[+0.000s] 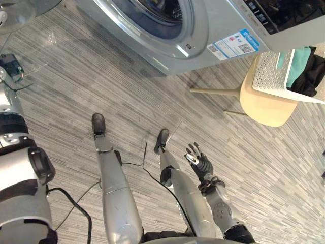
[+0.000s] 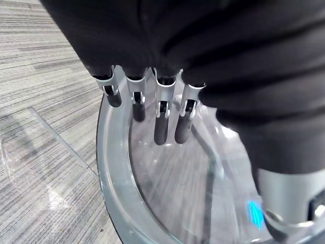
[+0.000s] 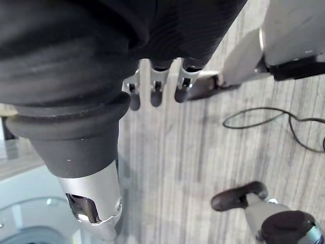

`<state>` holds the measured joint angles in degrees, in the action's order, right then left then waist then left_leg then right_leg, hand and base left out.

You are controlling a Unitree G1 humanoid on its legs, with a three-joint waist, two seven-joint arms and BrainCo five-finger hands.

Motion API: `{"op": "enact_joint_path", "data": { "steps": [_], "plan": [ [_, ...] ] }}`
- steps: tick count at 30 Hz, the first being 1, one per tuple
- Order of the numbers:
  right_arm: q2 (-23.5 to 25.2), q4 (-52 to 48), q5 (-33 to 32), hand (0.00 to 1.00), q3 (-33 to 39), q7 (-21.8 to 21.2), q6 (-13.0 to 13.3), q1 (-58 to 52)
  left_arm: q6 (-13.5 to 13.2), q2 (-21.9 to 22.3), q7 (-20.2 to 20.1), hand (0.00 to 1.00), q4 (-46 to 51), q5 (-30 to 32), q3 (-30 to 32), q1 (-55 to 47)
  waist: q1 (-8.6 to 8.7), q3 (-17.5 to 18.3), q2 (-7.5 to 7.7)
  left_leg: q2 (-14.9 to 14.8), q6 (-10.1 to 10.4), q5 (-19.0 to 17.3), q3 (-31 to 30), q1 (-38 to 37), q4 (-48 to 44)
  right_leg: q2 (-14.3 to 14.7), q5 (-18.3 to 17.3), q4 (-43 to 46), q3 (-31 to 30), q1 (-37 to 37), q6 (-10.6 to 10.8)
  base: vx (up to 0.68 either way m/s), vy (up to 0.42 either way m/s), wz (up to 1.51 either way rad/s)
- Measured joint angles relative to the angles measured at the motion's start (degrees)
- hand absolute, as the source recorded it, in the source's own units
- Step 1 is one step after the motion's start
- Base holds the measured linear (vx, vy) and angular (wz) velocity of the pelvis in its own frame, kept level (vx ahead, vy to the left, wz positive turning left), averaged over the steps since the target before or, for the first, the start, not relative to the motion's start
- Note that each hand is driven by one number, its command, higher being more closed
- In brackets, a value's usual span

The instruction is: Pick up the laundry basket with both hands and put the clothes into the washing machine.

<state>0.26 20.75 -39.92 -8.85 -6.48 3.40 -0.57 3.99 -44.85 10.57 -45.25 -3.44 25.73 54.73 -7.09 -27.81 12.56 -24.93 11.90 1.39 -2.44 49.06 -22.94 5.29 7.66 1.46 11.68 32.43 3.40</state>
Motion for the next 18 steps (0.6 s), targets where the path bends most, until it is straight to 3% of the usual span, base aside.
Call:
{"op": "enact_joint_path", "data": {
  "steps": [2,4,5,7,10,12,13,15,16,17,18],
  "plan": [
    [0.06,1.71,2.74,0.0,1.74,0.28,-0.57,-0.36,-0.49,8.2,0.28,0.0,0.94,-0.53,5.06,-12.47,-0.42,-1.1,-1.6,-1.48,-0.34,-4.31,3.06,-7.43,-4.65,-0.38,-3.91,6.18,-2.15,-4.3,-0.6,0.1,0.048,-0.4],
    [0.1,1.56,4.99,0.0,3.12,1.01,-0.58,-0.87,-0.78,12.92,0.4,0.0,1.64,-0.51,6.39,-18.5,-0.69,-1.42,-2.09,-2.25,-0.48,-6.28,5.0,-11.67,-6.32,-1.04,-6.52,10.44,-2.49,-5.96,-1.22,0.05,0.022,-0.34],
    [0.05,1.07,6.96,0.0,5.1,1.92,-0.62,-1.59,-0.95,17.91,0.53,0.0,3.26,-0.53,6.38,-24.65,-1.01,-1.71,-2.54,-2.84,-0.65,-7.85,6.74,-15.8,-7.34,-3.0,-10.36,14.37,-0.29,-7.63,-2.1,0.04,0.04,-0.43],
    [-0.05,-0.43,8.91,0.0,9.92,3.92,-0.82,-2.44,-1.98,26.54,0.59,0.0,6.1,-1.01,5.76,-34.26,-1.85,-1.89,-2.99,-3.93,-0.27,-10.0,10.15,-22.31,-8.83,-7.53,-12.87,19.61,6.26,-10.7,-2.07,0.04,0.055,-0.5],
    [-0.77,-2.73,9.17,0.0,17.1,6.42,-0.64,-2.59,-2.7,36.05,-0.47,0.0,6.69,-2.15,1.79,-46.06,-1.38,-1.56,-4.37,-4.11,0.3,-11.17,13.28,-29.45,-8.29,-8.38,-15.11,22.59,5.76,-12.81,-2.34,0.04,-0.006,-0.45],
    [-1.41,-2.72,9.92,0.0,20.51,7.51,-0.64,-3.02,-2.88,39.84,-0.68,0.0,5.4,-2.29,-0.32,-52.48,-0.37,1.12,-5.25,-4.15,0.44,-11.22,16.34,-32.76,-6.73,-10.81,-16.13,23.49,8.66,-13.59,-1.71,0.07,-0.022,-0.56],
    [-1.79,-2.71,11.15,0.0,23.16,8.0,-0.58,-3.97,-3.64,42.29,-0.65,0.0,4.54,-3.31,-0.54,-56.49,0.06,4.74,-6.31,-4.09,0.63,-11.35,19.25,-35.35,-5.12,-13.45,-16.36,24.32,12.08,-14.0,-1.67,0.16,-0.013,-0.71],
    [-2.79,-2.79,13.61,0.0,25.65,9.33,-0.49,-4.18,-4.01,43.62,-0.57,0.0,1.48,-2.63,-1.8,-60.58,0.86,7.64,-8.81,-4.06,1.02,-11.16,23.91,-42.34,-1.93,-16.27,-17.88,25.88,16.33,-17.36,-1.14,0.19,-0.027,-0.68],
    [-3.55,-3.05,15.22,0.0,25.88,10.14,-0.48,-3.87,-4.28,43.9,-0.46,0.0,-0.46,-2.4,-2.32,-62.74,1.8,10.1,-10.42,-4.16,1.43,-10.87,26.49,-46.13,0.47,-16.34,-18.57,26.42,16.75,-18.41,0.09,0.17,-0.061,-0.63],
    [-3.95,-4.04,16.44,0.0,25.8,10.57,-0.48,-3.97,-4.44,44.15,-0.45,0.0,-2.36,-2.32,-2.67,-64.12,2.48,13.24,-11.88,-4.69,2.64,-9.66,28.47,-48.75,2.65,-14.93,-19.16,26.5,15.51,-18.24,-0.5,0.19,-0.078,-0.64],
    [-3.96,-4.72,16.99,0.0,25.68,10.79,-0.45,-3.63,-4.43,44.29,-0.42,0.0,-3.2,-2.32,-2.66,-64.76,2.87,14.19,-12.39,-5.14,2.48,-9.05,29.36,-49.83,3.12,-14.21,-19.64,26.61,14.88,-18.26,-0.76,0.26,-0.178,-0.73]
  ]
}}
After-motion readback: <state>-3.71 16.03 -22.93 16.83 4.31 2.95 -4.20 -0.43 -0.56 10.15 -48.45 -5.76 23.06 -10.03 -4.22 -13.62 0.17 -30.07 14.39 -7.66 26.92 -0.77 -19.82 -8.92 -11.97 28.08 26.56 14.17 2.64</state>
